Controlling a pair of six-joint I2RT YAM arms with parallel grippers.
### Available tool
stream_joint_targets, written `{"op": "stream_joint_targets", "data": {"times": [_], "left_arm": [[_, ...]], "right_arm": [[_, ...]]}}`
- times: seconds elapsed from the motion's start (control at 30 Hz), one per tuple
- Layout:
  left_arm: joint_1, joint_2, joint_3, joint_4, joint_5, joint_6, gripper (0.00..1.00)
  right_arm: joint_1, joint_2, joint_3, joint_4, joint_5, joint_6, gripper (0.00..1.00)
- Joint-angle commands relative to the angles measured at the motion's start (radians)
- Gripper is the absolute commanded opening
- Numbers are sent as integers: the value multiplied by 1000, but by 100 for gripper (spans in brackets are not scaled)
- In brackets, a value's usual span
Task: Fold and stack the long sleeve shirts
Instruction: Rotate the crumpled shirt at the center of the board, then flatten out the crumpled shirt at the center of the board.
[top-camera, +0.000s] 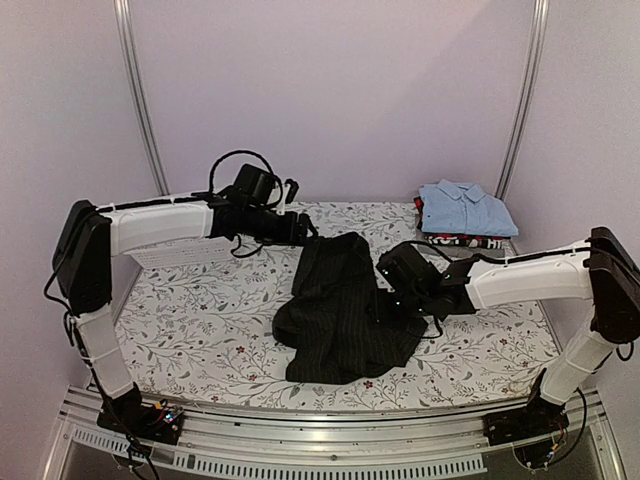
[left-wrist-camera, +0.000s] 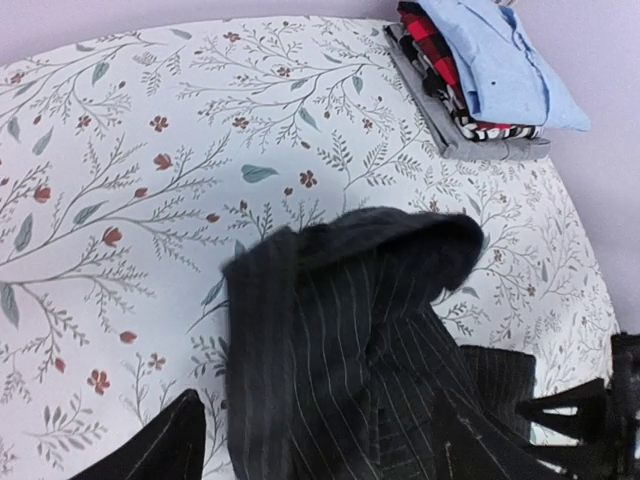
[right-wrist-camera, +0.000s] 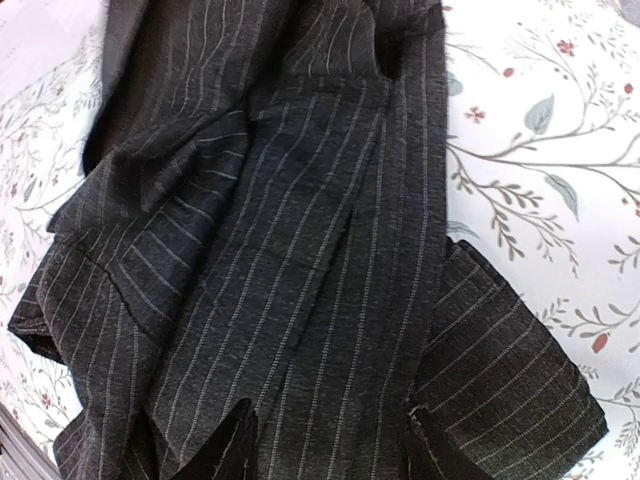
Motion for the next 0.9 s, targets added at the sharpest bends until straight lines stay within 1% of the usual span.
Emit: {"op": "stream_joint_targets", "data": {"times": [0.0,0.03,0.07,0.13,0.2,0.37,0.47,0.63,0.77,0.87], "left_arm": [[54,-180,-138,-41,2,-49,77],[61,-216,-178,-38,10,-54,77],[65,-248,-211,-39,14,-57,76],[65,-299,-276,-37,50,-61,75],[62,-331,-335,-25,116,-83,72],[11,-356,-462,33,202,-165,61],[-38,-363,-531,85,243,-213,56],[-123,-341,-582,128,275,-261,57],[-187,-307,-573,127,264,-274,62],[-237,-263,-544,106,248,-273,65]], "right_arm": [[-8,-62,48,-91,63,-8,56],[-8,-66,61,-102,69,-15,59],[-7,-68,75,-121,71,-20,61],[-6,-75,92,-123,52,-30,62],[-3,-76,99,-100,13,-53,62],[6,-17,124,-73,-68,-60,57],[6,28,124,-45,-115,-43,51],[6,84,117,3,-193,-20,49],[9,109,106,23,-239,-1,49],[19,104,94,21,-243,11,49]]}}
